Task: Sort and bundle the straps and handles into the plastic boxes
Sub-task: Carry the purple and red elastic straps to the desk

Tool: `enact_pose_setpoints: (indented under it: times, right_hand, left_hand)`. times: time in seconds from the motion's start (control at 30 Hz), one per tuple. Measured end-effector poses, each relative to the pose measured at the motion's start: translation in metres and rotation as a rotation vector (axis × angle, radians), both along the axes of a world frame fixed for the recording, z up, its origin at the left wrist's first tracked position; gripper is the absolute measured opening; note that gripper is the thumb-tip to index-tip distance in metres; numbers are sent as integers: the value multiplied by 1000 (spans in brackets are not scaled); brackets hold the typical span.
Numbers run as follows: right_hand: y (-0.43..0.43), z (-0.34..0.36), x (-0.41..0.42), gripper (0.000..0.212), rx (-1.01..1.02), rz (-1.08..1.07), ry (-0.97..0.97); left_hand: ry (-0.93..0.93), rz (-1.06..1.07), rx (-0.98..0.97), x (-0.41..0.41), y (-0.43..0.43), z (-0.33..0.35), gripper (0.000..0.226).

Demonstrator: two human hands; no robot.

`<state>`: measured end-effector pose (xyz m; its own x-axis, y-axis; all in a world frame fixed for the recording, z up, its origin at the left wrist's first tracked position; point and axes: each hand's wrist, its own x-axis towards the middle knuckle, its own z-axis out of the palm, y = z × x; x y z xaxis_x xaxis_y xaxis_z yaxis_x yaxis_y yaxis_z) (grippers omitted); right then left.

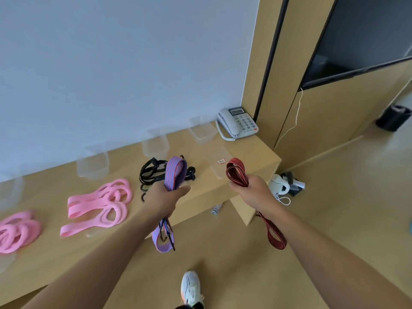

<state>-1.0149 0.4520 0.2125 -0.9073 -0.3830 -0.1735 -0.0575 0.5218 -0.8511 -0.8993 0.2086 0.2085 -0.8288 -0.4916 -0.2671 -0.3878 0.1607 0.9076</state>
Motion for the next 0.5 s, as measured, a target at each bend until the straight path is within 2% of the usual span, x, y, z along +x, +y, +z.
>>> enact_pose_setpoints:
  times: [0.13, 0.23, 0.33, 0.5]
  right_hand:
    - [-22, 4, -64, 44, 234, 122, 221]
    - [-51, 1, -119, 27, 512, 259, 461]
    - [-85, -11, -169, 22, 697, 440, 641]
    - [-131, -59, -231, 16, 805, 647, 713]
  left_hand:
    - [19, 3, 18, -68, -16, 0, 40]
    - [20, 42, 47, -113, -33, 2, 38]
    - [1, 80, 110, -146, -51, 1, 37]
    - [-44, 123, 146, -180, -71, -13, 40]
